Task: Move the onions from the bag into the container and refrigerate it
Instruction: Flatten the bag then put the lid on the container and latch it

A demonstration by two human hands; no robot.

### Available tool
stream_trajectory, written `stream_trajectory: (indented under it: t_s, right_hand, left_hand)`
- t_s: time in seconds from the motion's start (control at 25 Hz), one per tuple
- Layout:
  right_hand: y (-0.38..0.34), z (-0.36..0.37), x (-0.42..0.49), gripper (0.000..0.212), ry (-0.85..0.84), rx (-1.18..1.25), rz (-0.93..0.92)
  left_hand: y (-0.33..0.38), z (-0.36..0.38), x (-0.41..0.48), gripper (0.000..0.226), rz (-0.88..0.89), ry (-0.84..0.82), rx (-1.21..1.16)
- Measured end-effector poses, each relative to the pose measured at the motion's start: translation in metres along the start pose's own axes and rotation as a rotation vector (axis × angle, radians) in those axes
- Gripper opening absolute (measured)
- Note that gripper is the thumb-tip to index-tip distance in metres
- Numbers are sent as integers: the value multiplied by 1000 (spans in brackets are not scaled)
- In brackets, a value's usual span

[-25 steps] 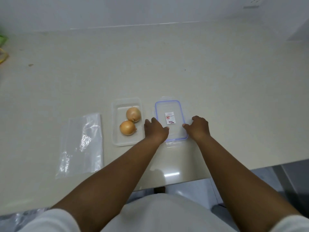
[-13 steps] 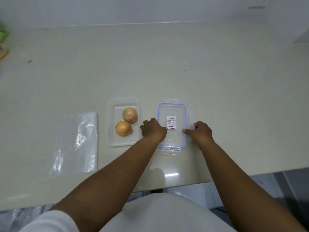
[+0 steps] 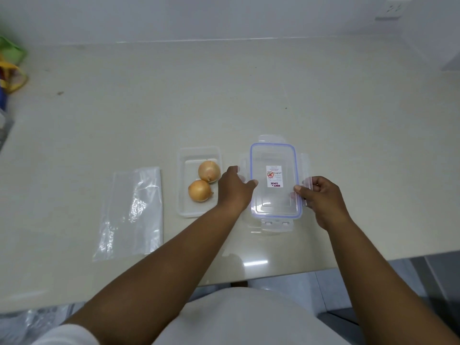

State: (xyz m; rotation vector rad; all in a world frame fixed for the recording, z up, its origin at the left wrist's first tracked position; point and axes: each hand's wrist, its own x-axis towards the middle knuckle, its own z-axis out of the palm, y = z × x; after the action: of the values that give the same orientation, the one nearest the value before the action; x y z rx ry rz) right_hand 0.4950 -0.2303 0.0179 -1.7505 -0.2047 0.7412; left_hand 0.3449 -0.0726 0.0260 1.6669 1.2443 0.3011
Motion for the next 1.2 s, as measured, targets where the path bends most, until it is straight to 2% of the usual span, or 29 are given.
stream_trajectory:
  t_s: [0.08,0.2,0.4,0.52,0.64,0.92,1.2]
  right_hand:
    - [-9,20,-5,18,-18,5,-11]
    - [-16,62,-9,25,-53,-171,-54]
    - [-27,135,-14,57,-169,-401,-89]
    - [-29,162,-13,65,-186,-455,-77]
    - [-25,175,-10,70,-165,-539,-86]
    - [-20,182,-12,78,-160,-585,-90]
    - [-22,179,-13,76,-242,-633,-98]
  left_hand:
    - [-4,-25,0,64,-3,37,-34]
    - [-23,-70,4,61,-21,78,-18]
    - [-54,-130,18,63,-82,162,34]
    - [-67,-147,27,71,-111,135,55]
    - [-76,-150,33,79,-126,96,82]
    - [-84,-150,39,77,-145,52,19]
    - [-89,-152,44,81,-236,-9,-67]
